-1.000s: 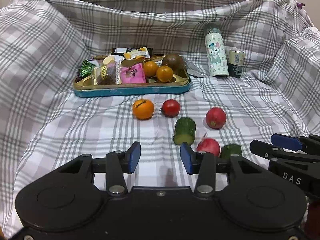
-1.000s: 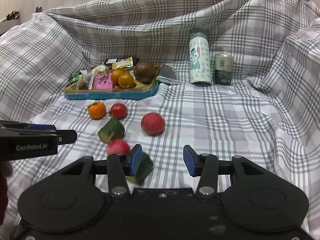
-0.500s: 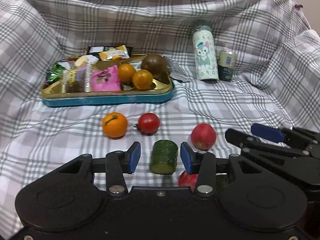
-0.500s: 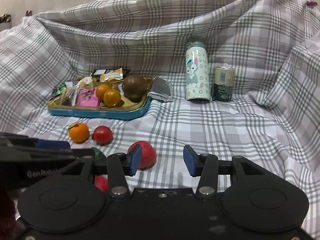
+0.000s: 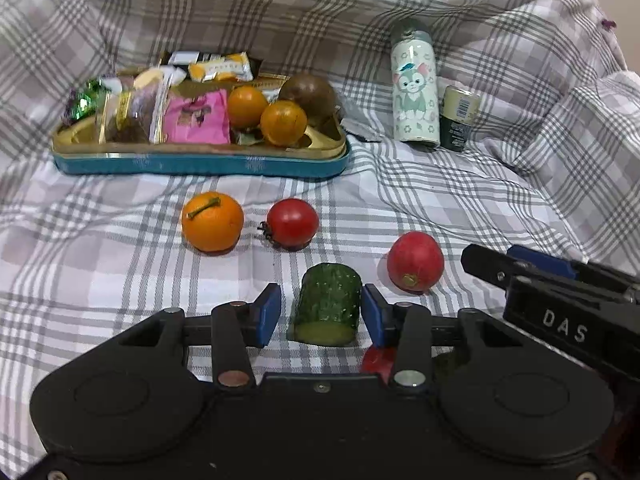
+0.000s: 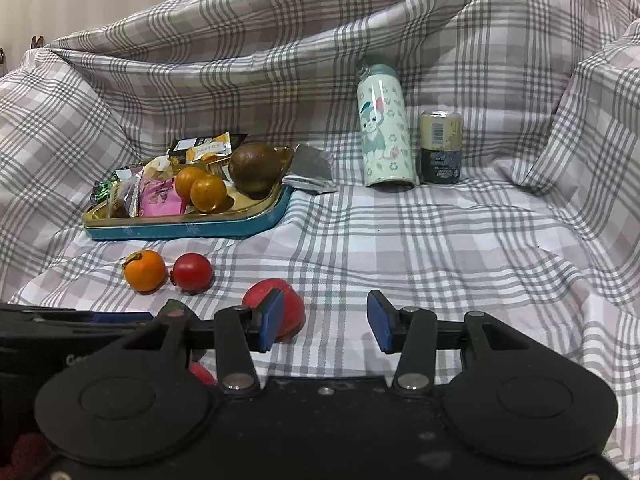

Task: Organize fruits
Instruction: 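Close the right tool on the radish while the left tool grasps the cucumber piece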

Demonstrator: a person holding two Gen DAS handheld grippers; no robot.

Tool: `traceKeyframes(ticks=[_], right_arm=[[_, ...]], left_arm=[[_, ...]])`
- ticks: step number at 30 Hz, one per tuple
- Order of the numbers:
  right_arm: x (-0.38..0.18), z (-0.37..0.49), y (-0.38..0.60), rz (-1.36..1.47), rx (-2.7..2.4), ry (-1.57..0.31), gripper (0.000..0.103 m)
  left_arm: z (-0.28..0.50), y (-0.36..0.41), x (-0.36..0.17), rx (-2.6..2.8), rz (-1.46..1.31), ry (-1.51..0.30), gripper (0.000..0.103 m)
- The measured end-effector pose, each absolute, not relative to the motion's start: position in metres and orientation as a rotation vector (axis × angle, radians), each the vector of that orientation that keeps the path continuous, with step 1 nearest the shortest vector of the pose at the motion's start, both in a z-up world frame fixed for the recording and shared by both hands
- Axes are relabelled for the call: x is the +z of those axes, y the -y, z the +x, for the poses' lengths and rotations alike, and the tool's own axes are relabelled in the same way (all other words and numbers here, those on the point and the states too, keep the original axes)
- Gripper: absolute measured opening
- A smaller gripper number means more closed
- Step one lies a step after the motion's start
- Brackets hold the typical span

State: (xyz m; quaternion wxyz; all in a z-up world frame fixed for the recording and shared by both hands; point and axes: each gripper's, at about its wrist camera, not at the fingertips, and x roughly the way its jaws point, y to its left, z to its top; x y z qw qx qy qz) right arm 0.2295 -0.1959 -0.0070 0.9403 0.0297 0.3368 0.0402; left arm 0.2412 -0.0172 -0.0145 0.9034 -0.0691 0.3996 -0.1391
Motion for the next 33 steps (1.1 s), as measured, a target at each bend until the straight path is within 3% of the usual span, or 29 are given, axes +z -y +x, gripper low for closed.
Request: traceKeyframes(ticks=[4,8,33], right_arm=[[-0.009,0.231,0.193,0.053,0.086,-0.688,0.048],[-0.008,0.231,0.192,0.049,0.089,-0.685,0.048],[-0.014,0.257,0.156,0.053,0.116,-0.848,0.049]], left_arm=[[0.246,0.018,-0.019,-0.290,-0.156,-0.849,0.054],[0.243,0.021,-0.016,-0.305,-0.129,-0.826,0.044],[0.248,-0.020,-0.014,-0.141,-0.190,-0.842,0.044]])
